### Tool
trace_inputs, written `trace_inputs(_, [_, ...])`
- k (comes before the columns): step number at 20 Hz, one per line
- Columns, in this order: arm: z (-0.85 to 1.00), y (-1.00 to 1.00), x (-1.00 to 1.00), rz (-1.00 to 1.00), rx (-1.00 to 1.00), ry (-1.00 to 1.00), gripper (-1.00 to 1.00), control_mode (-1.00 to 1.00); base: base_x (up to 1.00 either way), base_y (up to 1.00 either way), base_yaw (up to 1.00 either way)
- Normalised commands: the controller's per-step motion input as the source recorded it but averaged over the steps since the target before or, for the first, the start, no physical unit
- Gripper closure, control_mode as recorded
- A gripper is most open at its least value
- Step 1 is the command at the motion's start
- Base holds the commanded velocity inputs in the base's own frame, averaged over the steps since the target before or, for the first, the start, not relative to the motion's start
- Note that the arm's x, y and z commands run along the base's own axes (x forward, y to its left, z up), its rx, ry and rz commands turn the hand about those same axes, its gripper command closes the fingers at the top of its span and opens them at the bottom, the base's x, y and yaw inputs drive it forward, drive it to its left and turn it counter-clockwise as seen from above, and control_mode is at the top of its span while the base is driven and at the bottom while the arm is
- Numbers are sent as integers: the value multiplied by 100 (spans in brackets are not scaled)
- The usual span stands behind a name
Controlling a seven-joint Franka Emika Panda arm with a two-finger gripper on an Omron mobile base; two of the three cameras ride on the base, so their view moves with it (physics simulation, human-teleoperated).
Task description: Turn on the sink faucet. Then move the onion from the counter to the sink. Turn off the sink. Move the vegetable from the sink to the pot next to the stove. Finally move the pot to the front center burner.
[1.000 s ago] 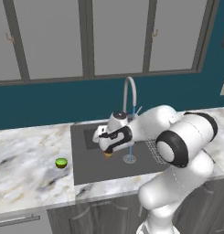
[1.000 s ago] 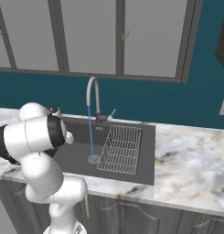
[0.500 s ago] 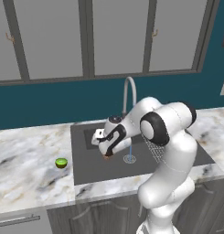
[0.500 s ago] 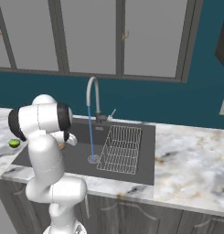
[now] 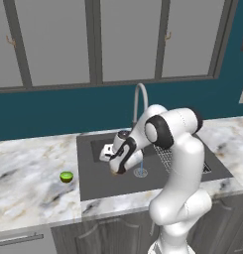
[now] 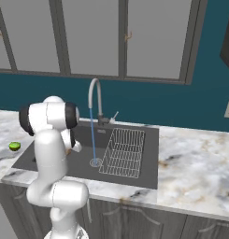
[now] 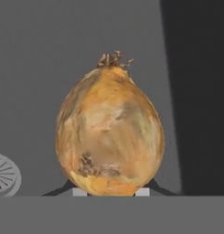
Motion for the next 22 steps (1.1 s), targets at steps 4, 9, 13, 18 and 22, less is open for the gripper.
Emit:
trace_inputs(4, [-21, 1, 3, 0, -1, 0, -100, -100, 0, 0, 0])
trace_inputs(9, [10, 0, -1, 0, 0, -1, -100, -100, 0, 0, 0])
trace_inputs(13, [52, 0, -21, -1, 0, -4, -100, -100, 0, 0, 0])
trace_inputs(18, [85, -8, -43, -3, 0, -6, -100, -100, 0, 0, 0])
trace_inputs(22, [100, -20, -38, -6, 4, -1, -100, -100, 0, 0, 0])
